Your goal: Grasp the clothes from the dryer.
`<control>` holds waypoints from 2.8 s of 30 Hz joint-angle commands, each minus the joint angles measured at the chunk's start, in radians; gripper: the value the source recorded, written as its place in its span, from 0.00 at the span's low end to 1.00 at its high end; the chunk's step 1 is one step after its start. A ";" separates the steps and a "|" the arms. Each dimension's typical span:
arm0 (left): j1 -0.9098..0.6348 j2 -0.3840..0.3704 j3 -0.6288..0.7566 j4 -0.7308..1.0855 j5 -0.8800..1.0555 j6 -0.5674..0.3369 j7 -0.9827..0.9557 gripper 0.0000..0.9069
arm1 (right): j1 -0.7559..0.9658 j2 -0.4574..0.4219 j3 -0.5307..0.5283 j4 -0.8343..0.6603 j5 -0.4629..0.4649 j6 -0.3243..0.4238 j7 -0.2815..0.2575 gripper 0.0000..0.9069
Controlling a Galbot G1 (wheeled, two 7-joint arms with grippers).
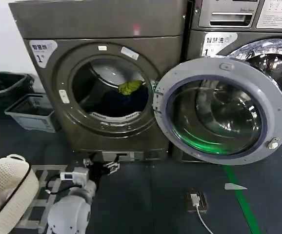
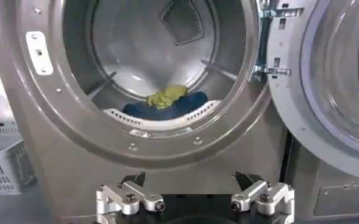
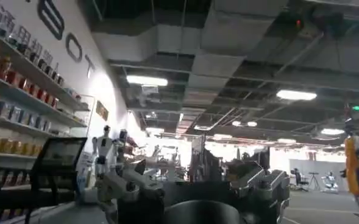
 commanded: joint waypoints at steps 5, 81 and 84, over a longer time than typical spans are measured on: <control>-0.003 0.005 -0.023 0.007 -0.001 0.049 0.002 1.00 | -0.001 0.003 -0.003 0.009 0.006 0.008 0.005 1.00; 0.016 0.002 -0.005 0.006 -0.048 0.049 -0.058 1.00 | 0.001 0.030 -0.026 0.025 0.023 -0.004 0.015 1.00; 0.014 0.000 -0.004 0.007 -0.047 0.049 -0.062 1.00 | 0.000 0.030 -0.027 0.022 0.022 -0.002 0.015 1.00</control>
